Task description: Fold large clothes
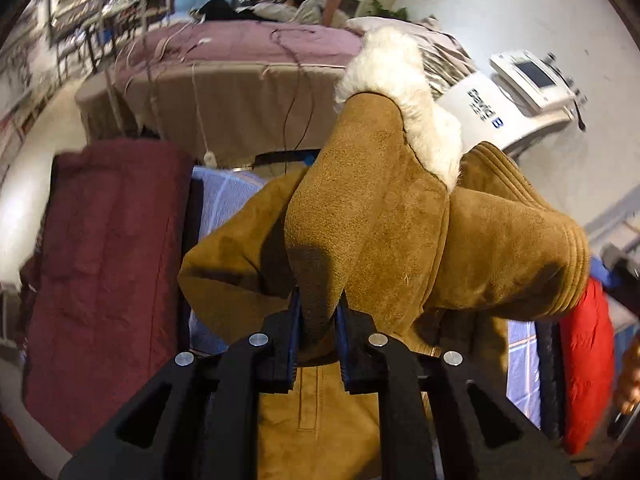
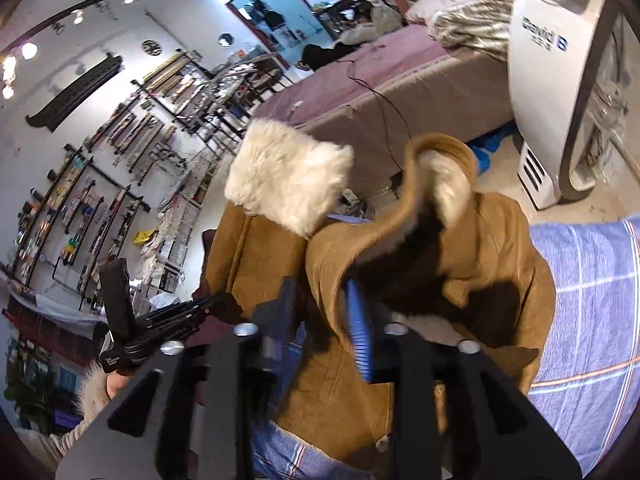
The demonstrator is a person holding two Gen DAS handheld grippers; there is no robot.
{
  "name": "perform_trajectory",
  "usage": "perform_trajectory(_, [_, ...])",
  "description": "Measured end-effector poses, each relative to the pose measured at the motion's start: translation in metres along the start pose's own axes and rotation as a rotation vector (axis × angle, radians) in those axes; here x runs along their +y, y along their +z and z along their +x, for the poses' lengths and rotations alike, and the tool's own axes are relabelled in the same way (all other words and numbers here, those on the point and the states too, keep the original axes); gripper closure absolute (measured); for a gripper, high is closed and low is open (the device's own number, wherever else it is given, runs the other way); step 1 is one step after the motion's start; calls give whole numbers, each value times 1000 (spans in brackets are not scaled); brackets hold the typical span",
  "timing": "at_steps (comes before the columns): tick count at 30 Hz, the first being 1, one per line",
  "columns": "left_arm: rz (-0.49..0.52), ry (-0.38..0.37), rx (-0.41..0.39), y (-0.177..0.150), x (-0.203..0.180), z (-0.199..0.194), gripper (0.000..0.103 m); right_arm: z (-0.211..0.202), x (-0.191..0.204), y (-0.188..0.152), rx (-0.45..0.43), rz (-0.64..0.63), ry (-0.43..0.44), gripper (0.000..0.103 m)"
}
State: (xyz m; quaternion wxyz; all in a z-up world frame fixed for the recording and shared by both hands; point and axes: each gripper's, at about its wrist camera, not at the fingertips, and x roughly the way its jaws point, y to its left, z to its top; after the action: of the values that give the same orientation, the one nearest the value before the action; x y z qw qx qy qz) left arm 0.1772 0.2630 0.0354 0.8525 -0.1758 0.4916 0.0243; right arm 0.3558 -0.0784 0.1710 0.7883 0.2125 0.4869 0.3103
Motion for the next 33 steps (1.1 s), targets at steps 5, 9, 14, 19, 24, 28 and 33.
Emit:
perform_trajectory(5, [-136,162,-10,3,64,23,82,-2,-61,-33,10,105,-125,22])
perform_trajectory(9, [-217,247,-64,5,107,10,77,1,-126,-77,101,249,-234,22])
perform_trajectory(14, [-341,314,-129,-11,146,-25,20,6,-173,-159,229,395,-320,22])
perform_trajectory(19, [-393,223,-102,-49,166,-40,12,10,-184,-213,325,478,-295,22])
perform_trajectory(24, [-289,174,18,-83,138,-26,11,23,-158,-232,397,410,-268,22])
perform_trajectory(28, [-188,141,132,-111,119,9,10,36,-142,-233,438,325,-285,22])
perform_trajectory(33, [-148,137,227,-141,108,27,10,36,-134,-231,468,226,-328,70])
